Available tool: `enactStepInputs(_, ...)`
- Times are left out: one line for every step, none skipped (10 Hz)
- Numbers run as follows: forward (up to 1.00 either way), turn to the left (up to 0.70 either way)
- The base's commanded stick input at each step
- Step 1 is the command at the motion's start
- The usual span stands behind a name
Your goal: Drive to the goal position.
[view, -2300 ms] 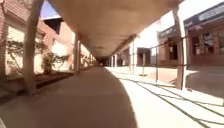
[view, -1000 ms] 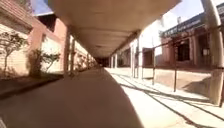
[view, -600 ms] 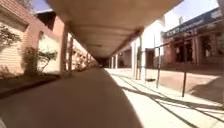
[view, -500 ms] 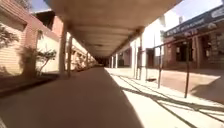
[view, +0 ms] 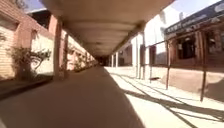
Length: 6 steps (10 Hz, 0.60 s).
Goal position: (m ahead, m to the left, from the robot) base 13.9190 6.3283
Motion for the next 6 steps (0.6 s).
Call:
enactStepInputs(0.85, 0.0)
enactStepInputs(0.85, 0.0)
enactStepInputs(0.85, 0.0)
enactStepInputs(0.85, 0.0)
enactStepInputs(0.85, 0.0)
enactStepInputs(0.85, 0.0)
